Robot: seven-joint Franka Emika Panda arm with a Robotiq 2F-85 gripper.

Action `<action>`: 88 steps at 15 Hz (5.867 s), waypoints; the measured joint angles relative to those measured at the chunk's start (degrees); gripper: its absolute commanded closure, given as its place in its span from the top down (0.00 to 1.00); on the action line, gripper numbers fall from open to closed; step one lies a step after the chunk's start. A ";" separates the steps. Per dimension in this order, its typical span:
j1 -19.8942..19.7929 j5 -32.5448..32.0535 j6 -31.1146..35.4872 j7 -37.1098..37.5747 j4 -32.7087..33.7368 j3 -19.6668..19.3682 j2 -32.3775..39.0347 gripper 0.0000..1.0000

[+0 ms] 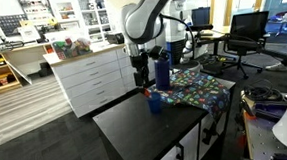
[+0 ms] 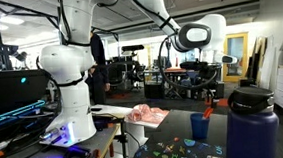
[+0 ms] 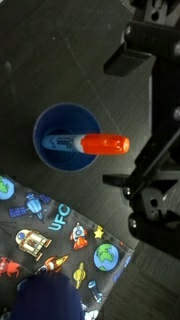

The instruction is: Take the red marker out of the dark blue cup

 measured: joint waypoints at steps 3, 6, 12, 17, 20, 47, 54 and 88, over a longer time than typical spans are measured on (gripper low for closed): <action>-0.18 0.50 0.05 -0.37 -0.01 0.00 1.00 1.00; -0.33 0.83 0.14 -0.72 0.00 -0.01 1.81 1.00; -0.62 0.98 1.63 -2.02 0.14 -0.01 2.29 1.00; -0.87 1.00 1.93 -3.23 0.86 -0.01 2.56 1.00; -0.96 1.01 1.93 -3.70 1.15 -0.01 3.16 1.00; -1.13 1.04 1.90 -5.43 3.62 0.03 4.83 0.08; -1.07 0.64 0.94 -5.37 4.67 0.07 2.40 0.08; 5.69 -0.81 -7.77 10.36 5.98 2.31 -6.02 0.08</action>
